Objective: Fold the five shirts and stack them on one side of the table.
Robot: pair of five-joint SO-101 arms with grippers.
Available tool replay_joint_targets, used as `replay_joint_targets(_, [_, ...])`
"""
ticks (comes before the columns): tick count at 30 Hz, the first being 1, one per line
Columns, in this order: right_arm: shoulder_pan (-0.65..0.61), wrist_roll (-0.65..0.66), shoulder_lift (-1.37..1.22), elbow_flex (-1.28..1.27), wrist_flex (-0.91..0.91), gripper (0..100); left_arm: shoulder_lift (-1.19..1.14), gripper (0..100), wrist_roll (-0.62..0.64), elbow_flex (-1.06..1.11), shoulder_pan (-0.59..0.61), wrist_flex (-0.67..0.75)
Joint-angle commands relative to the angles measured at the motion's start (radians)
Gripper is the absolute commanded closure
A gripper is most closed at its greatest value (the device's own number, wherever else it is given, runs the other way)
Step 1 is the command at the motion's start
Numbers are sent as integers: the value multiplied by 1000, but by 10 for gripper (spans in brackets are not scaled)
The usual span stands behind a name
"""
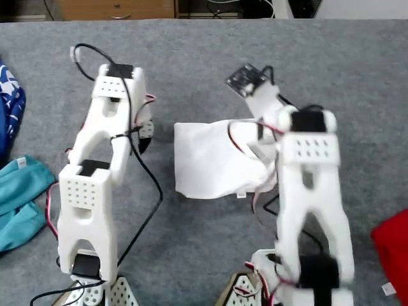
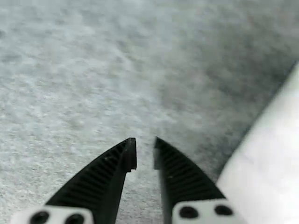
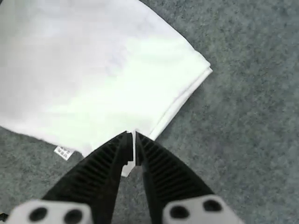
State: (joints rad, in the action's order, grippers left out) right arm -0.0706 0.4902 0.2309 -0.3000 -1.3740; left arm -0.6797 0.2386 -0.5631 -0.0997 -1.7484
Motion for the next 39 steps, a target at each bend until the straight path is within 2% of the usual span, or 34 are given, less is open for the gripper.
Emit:
replay_joint_targets(1, [-18,-29,-203,159,21,984,74,969,-3,-29,-69,-11])
replay_joint_targets(8, [53,-20,-489,252,64,992,64,981,-5,-103,-192,35])
replay_joint_targets(15, [140,-9,-644,255,132,992,27,981,-5,-41,-233,270])
replay_joint_targets(22, [159,8,-682,257,161,992,-145,981,-5,-74,-227,436])
replay_joint_targets(26, [156,9,-682,259,163,991,-213,981,-5,-186,-227,390])
replay_joint_targets(33, [156,31,-682,259,163,991,-226,981,-12,-531,-227,161])
replay_joint_targets(39, [154,31,-680,259,176,990,-220,981,-8,-738,-250,3])
